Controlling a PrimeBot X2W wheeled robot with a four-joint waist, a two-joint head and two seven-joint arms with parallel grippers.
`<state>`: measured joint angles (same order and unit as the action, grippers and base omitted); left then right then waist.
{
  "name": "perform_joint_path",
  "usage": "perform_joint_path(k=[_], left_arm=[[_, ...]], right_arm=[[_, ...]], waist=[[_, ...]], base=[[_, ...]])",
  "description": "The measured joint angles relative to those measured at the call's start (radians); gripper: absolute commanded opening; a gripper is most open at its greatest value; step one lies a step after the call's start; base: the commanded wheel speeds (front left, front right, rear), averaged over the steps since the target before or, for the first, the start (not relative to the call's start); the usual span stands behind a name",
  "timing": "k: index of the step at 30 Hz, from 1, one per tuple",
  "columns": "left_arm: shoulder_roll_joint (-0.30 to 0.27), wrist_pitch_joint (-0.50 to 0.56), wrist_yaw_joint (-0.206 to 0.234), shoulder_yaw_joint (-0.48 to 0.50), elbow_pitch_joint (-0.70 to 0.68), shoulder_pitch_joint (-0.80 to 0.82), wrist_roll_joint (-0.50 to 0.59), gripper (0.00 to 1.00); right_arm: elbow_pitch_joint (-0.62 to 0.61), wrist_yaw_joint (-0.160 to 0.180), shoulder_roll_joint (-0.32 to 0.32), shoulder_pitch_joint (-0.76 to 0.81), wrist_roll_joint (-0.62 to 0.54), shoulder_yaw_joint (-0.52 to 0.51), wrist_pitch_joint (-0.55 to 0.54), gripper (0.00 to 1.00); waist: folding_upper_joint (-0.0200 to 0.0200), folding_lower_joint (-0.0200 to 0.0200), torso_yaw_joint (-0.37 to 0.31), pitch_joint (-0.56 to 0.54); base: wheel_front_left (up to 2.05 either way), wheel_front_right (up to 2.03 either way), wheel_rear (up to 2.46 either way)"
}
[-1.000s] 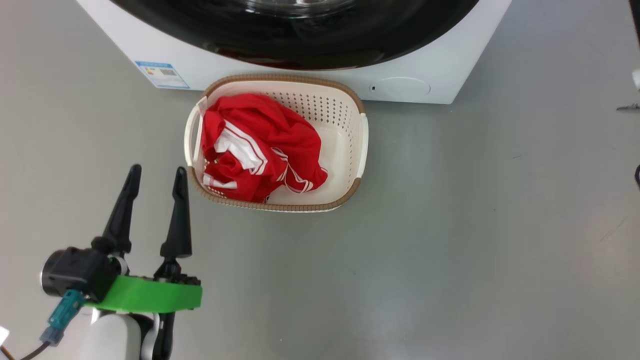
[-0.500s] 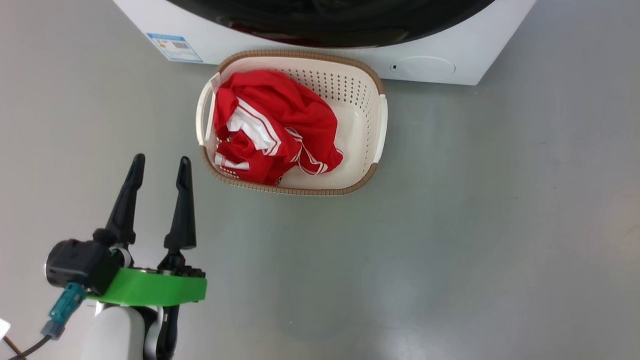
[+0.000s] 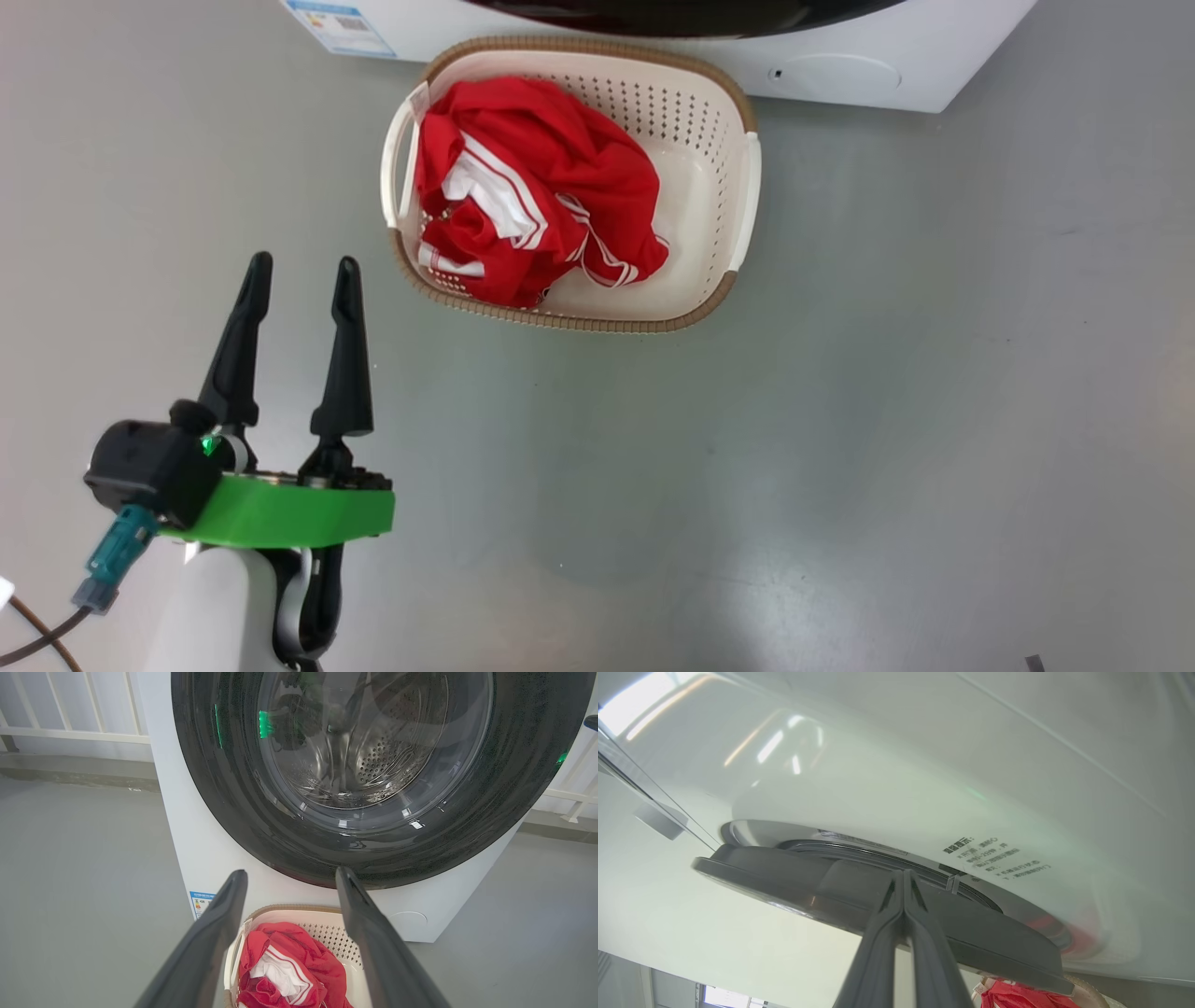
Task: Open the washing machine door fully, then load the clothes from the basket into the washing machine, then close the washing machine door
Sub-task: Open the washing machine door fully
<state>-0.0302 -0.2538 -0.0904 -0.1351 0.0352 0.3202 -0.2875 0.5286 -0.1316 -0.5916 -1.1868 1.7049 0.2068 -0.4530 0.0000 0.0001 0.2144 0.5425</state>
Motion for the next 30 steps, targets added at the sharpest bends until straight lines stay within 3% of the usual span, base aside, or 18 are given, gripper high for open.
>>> perform_joint_path(k=[11,30], left_arm=[[0.001,0.000,0.017,-0.022,-0.006,0.020,-0.019,1.00],[0.001,0.000,0.035,-0.028,-0.006,0.021,-0.050,1.00]], right_arm=[[0.042,0.000,0.020,-0.106,-0.017,0.015,-0.054,0.00],[0.122,0.002,0.031,-0.150,-0.041,0.040,-0.122,0.00]], waist=[[0.0000,0.0000,0.031,0.044],[0.0000,0.0000,0.060,0.035]], base=[[0.00,0.00,0.00],[0.00,0.00,0.00]])
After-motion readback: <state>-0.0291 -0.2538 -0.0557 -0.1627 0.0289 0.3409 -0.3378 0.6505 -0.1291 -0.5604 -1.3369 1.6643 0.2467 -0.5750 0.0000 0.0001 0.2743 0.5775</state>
